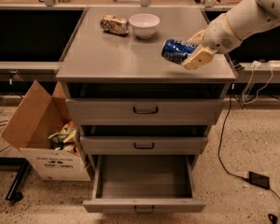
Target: Place pepsi can into bottom drawer
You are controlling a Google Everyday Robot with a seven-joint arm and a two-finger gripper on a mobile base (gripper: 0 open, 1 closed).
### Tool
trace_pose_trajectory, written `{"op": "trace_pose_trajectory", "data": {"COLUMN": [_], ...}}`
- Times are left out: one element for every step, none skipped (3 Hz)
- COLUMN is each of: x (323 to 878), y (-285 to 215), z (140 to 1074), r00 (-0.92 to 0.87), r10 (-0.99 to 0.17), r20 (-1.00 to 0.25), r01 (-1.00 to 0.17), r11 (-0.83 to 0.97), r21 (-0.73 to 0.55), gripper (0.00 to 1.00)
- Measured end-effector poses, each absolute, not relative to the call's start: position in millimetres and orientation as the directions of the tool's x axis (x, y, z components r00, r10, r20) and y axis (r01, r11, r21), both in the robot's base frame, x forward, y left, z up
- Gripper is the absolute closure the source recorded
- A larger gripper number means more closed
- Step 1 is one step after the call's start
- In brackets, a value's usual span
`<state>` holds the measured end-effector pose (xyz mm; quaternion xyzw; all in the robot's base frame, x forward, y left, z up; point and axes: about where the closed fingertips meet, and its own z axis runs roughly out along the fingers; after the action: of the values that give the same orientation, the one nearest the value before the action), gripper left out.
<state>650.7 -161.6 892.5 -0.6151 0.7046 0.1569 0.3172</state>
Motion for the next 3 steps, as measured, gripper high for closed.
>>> {"op": "trace_pose_trajectory", "data": {"x": [593, 535, 525], "y": [-159, -155, -153], "z": [886, 845, 827], "r00": [0.019, -0.014, -0.032], "r10": [-0.795, -0.780, -0.786], "r20": [-0.606, -0.625, -0.618], "r01": [-0.981, -0.997, -0.999], "r11": [0.101, 0.056, 0.045], "r21": [-0.164, -0.048, -0.006], "gripper": [1.00, 1.00, 1.00]}}
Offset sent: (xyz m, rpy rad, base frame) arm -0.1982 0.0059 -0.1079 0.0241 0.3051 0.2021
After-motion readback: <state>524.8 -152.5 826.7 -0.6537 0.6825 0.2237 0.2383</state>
